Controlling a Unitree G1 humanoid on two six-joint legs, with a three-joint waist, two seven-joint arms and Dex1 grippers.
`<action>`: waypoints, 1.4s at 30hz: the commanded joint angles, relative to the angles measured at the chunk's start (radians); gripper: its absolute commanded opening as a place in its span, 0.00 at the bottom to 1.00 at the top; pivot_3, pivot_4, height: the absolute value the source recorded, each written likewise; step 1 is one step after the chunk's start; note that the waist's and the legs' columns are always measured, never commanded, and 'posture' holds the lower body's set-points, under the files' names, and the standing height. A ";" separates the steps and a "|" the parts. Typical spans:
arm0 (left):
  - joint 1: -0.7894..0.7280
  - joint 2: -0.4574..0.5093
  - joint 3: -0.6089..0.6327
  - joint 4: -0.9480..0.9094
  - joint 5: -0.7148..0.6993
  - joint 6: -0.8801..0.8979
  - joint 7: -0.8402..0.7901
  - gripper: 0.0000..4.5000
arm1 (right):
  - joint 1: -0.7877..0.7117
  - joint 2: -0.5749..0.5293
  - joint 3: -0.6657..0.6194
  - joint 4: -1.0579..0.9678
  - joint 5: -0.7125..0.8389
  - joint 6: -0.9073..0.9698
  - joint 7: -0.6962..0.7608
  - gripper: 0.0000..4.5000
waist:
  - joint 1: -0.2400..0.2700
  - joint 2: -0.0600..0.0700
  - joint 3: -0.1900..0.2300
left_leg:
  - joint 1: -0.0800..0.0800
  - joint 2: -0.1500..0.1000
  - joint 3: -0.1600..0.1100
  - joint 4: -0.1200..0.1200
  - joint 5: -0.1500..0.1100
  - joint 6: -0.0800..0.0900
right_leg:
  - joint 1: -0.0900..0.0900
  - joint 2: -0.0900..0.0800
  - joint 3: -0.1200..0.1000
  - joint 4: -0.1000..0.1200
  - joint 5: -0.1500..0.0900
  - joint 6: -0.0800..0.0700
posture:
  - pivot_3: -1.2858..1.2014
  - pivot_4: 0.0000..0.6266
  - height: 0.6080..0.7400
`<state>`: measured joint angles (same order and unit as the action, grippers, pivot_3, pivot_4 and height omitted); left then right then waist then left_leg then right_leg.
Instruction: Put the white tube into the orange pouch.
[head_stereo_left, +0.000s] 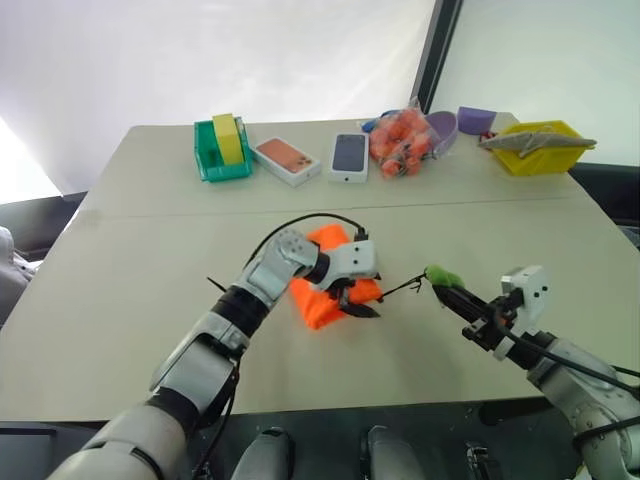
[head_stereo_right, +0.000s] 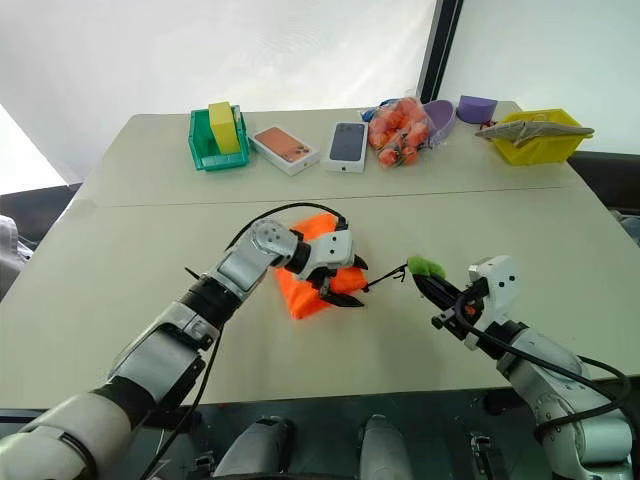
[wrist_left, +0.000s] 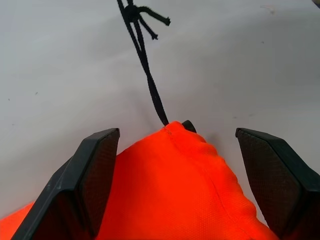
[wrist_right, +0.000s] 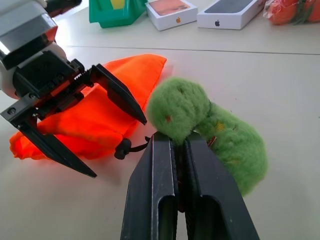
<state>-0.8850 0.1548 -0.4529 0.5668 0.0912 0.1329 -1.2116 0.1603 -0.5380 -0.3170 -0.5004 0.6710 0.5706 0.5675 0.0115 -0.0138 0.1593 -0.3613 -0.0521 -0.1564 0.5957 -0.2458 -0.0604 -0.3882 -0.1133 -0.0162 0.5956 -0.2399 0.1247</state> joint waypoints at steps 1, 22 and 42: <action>-0.004 -0.006 0.002 -0.043 -0.002 0.017 0.013 0.88 | 0.000 0.002 -0.034 -0.035 0.020 -0.026 0.002 0.00 | 0.000 0.000 0.000 | 0.000 0.000 0.000 0.000 0.000 0.000 | 0.000 0.000 0.000 0.000 0.000 0.000 | 0.52 0.24 1.00; 0.007 -0.013 0.017 -0.067 -0.036 0.126 0.023 0.24 | -0.022 0.003 -0.014 -0.033 0.019 -0.031 -0.009 0.00 | -0.001 0.000 0.000 | 0.001 0.000 0.000 0.000 0.000 0.000 | 0.001 0.000 0.000 0.001 0.000 0.000 | 0.52 0.24 1.00; 0.034 -0.003 0.023 -0.108 -0.071 0.139 0.019 0.46 | -0.021 0.000 -0.007 -0.032 0.009 -0.032 -0.007 0.00 | 0.000 0.000 0.000 | 0.001 0.000 0.000 0.000 0.000 0.000 | 0.001 0.000 0.000 0.001 0.000 0.000 | 0.52 0.24 1.00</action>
<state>-0.8540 0.1554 -0.4477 0.4952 0.0392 0.2624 -1.1924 0.1428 -0.5379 -0.3213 -0.5004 0.6785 0.5605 0.5571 0.0115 -0.0135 0.1591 -0.3599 -0.0521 -0.1563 0.5957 -0.2458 -0.0604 -0.3872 -0.1133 -0.0160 0.5963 -0.2399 0.1247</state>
